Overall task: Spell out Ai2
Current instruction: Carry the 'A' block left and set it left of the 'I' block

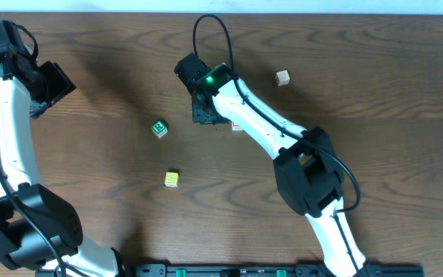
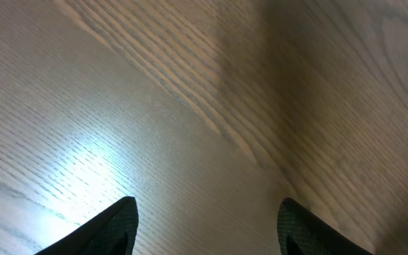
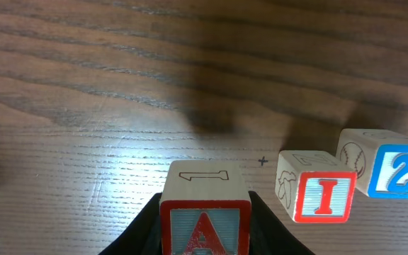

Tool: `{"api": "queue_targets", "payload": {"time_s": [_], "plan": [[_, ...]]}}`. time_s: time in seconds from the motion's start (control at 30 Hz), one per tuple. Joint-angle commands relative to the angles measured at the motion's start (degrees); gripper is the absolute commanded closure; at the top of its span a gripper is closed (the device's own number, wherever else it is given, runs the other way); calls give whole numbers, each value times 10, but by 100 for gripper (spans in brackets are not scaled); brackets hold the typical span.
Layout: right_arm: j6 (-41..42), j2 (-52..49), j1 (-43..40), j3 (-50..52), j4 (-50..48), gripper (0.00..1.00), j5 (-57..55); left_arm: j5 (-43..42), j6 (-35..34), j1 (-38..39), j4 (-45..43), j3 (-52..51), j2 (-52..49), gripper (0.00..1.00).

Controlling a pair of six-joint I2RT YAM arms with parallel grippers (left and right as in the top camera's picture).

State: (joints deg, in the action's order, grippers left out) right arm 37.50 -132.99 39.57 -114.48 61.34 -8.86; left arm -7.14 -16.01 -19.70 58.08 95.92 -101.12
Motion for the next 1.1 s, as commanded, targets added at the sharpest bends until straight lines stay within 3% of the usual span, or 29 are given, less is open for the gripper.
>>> {"api": "queue_targets", "payload": {"time_s": [0.0,0.77,1.07], "plan": [[30,-23,5,-1,4,99,-12,0,10,3,1,-1,2,36],[49,-48,-20,0,1,98,16,0,10,3,-1,-1,2,36],[49,-49,-19,0,2,75,18,0,10,3,-3,-1,2,36]]}}
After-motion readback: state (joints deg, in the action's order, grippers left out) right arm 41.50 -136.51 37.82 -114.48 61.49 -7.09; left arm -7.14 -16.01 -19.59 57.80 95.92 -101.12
